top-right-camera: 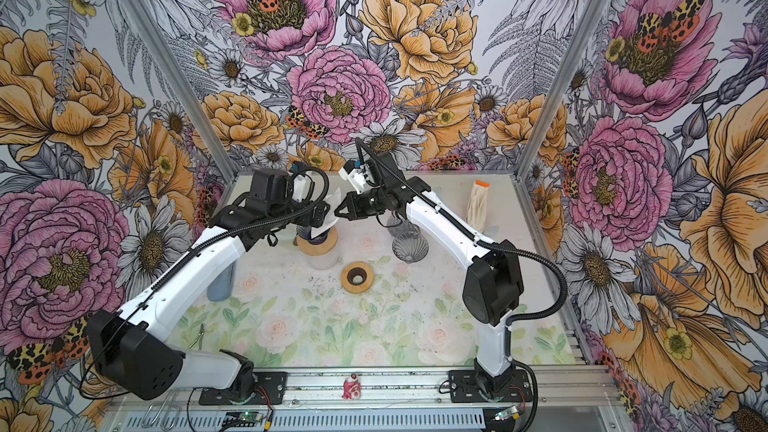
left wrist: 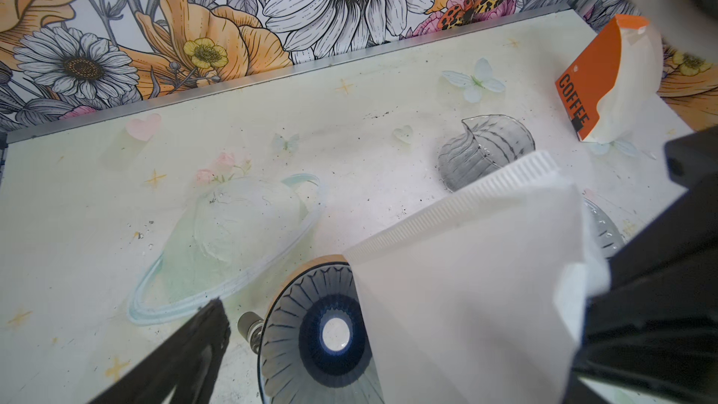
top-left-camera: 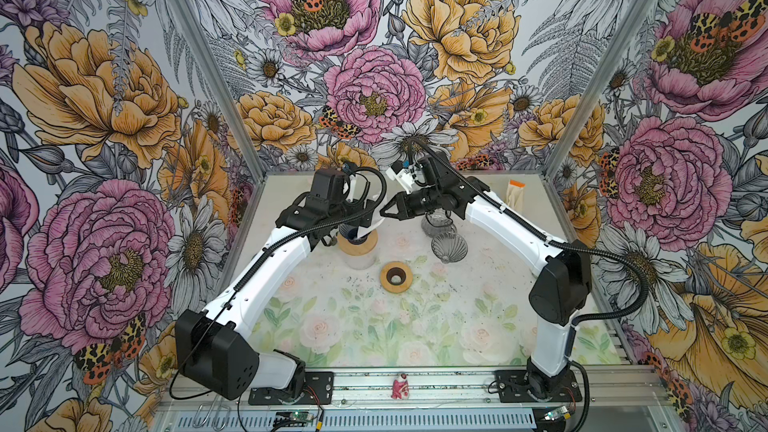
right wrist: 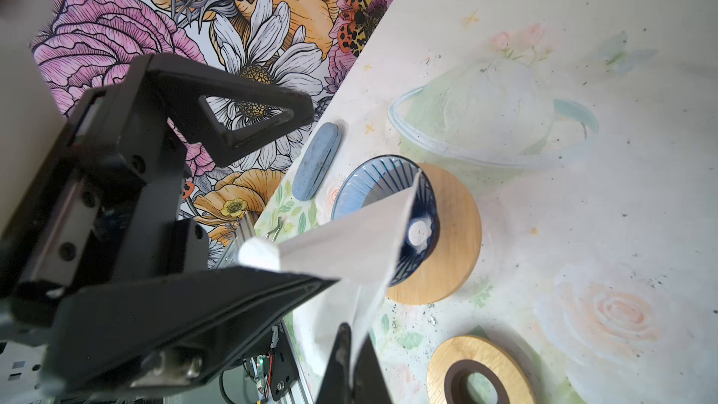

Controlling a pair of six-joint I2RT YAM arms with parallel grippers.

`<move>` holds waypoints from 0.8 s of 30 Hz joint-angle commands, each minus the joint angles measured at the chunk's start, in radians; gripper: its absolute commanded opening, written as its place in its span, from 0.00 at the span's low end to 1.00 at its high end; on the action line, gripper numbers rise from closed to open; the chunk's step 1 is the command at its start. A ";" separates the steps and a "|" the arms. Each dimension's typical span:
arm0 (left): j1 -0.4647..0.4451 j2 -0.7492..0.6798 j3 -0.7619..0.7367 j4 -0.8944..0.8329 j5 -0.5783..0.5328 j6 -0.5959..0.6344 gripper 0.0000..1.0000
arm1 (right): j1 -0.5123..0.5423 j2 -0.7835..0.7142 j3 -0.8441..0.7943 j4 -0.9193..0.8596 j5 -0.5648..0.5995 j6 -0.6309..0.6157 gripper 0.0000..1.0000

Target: Place the coffee filter in the dripper

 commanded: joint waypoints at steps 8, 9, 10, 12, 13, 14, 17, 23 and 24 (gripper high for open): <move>0.058 -0.080 -0.047 0.021 0.016 -0.030 0.92 | 0.015 0.032 -0.012 -0.029 -0.081 0.023 0.00; 0.062 -0.081 -0.054 0.021 0.024 -0.032 0.91 | 0.016 0.034 -0.012 -0.030 -0.081 0.024 0.00; 0.067 -0.082 -0.058 0.021 0.031 -0.033 0.90 | 0.017 0.036 -0.011 -0.031 -0.082 0.025 0.00; 0.075 -0.080 -0.067 0.021 0.048 -0.035 0.88 | 0.019 0.037 -0.009 -0.030 -0.079 0.028 0.00; 0.077 -0.078 -0.072 0.021 0.055 -0.036 0.88 | 0.021 0.039 -0.007 -0.030 -0.076 0.028 0.00; 0.081 -0.075 -0.077 0.021 0.059 -0.037 0.87 | 0.022 0.040 -0.006 -0.030 -0.075 0.030 0.00; 0.089 -0.067 -0.085 0.022 0.070 -0.040 0.83 | 0.027 0.047 0.003 -0.030 -0.071 0.034 0.00; 0.096 -0.059 -0.088 0.022 0.091 -0.038 0.75 | 0.030 0.063 0.024 -0.031 -0.058 0.049 0.00; 0.099 -0.060 -0.088 0.021 0.097 -0.039 0.73 | 0.030 0.067 0.027 -0.030 -0.056 0.055 0.00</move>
